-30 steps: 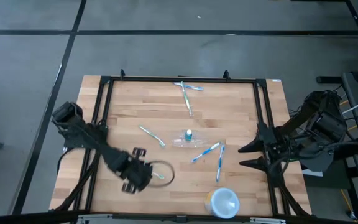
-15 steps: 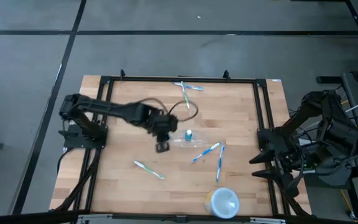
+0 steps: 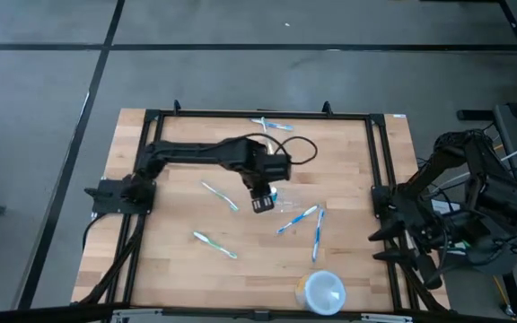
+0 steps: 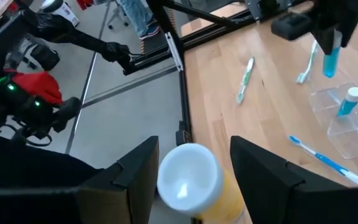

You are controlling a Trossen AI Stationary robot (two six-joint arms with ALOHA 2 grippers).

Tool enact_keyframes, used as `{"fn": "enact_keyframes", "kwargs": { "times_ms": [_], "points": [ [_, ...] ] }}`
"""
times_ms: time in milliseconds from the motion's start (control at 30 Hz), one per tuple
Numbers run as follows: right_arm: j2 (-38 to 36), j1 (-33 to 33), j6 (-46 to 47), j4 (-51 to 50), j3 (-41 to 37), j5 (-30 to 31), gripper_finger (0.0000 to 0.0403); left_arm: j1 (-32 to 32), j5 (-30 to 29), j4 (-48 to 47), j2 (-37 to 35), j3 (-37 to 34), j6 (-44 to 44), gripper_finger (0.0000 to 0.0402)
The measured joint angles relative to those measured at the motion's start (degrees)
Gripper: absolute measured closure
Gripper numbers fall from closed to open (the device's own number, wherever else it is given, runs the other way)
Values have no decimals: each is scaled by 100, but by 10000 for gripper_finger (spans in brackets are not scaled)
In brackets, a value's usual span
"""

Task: Pick & Place toothbrushing station
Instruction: Put the blue mouthwash into the transparent organizer

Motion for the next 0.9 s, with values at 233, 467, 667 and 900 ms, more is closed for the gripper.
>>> {"fn": "enact_keyframes", "kwargs": {
  "times_ms": [233, 467, 667, 900],
  "points": [
    [9, 149, 4, 0, 0, 48, 202, -219, -320, 112, 438, 167, -173, 308],
    [9, 258, -6, 2, 0, 46, 201, -202, -348, 488, 536, 176, -331, 308],
    [10, 275, -136, 45, 0, 45, 201, -138, -353, 529, 528, 178, -382, 308],
    [11, 275, -190, 50, 0, 46, 201, -120, -219, 560, 707, 178, -340, 308]
  ]
}}
